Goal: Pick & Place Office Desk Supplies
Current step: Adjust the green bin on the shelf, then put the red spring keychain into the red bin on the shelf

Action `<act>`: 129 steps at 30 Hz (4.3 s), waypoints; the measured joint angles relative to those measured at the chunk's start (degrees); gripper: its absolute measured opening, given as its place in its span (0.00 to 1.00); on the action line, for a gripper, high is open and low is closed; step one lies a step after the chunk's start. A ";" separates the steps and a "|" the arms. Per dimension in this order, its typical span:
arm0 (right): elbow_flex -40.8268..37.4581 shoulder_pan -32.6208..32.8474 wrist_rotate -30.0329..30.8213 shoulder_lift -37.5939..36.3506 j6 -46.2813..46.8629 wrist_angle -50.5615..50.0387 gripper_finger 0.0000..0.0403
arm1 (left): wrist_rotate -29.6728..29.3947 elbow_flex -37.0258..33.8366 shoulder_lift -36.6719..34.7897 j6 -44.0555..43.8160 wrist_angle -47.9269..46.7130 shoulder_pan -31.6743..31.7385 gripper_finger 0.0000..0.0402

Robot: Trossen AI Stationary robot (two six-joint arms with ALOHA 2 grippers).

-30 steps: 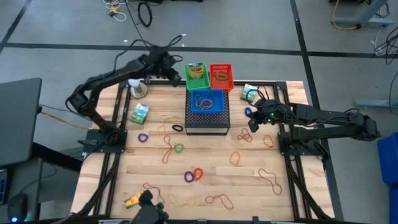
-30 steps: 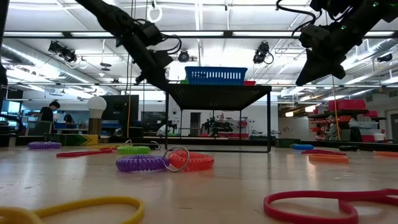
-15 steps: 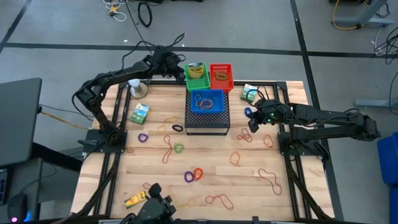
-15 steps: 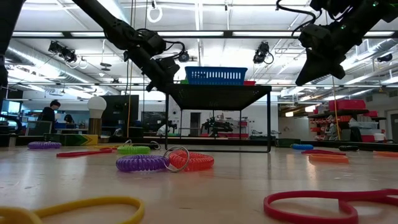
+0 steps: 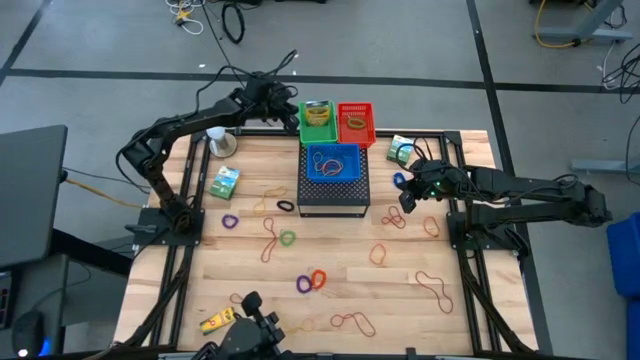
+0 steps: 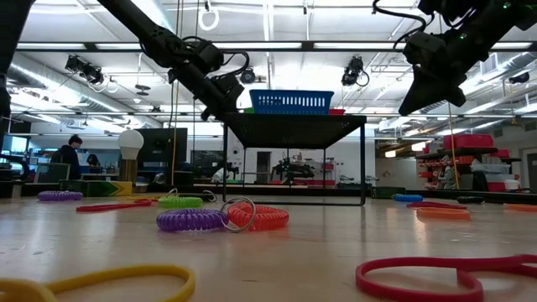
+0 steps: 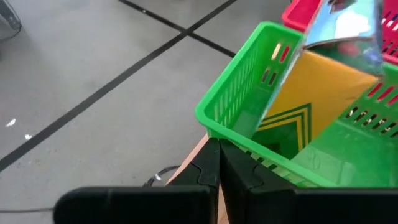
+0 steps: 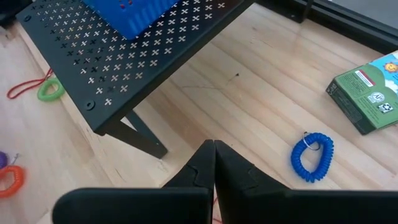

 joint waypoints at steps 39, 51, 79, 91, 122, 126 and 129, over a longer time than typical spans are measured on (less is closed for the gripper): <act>-0.74 0.02 -5.81 -0.02 -6.13 -4.25 0.02 | -14.10 -11.75 -25.03 -17.07 -12.79 -23.76 0.01; -7.77 3.54 -12.53 0.02 -3.40 -1.13 0.02 | -29.91 -34.72 -34.00 -26.09 13.18 -44.02 0.02; 11.46 33.95 0.15 31.81 20.66 5.70 0.02 | -24.04 -57.07 -48.91 -24.12 32.96 -44.83 0.04; 30.76 38.44 0.11 55.65 14.11 7.58 0.23 | -22.96 -57.07 -47.37 -22.81 31.20 -44.83 0.03; 31.67 29.66 -8.10 70.38 0.85 28.40 0.18 | -21.10 -57.02 -47.25 -24.64 27.84 -44.69 0.02; 31.67 29.49 -8.48 69.79 1.05 27.29 0.08 | -21.24 -57.02 -47.25 -25.72 27.09 -44.68 0.03; 31.43 29.10 -9.03 67.67 1.87 23.43 0.04 | -21.24 -57.02 -47.25 -25.55 27.07 -44.68 0.02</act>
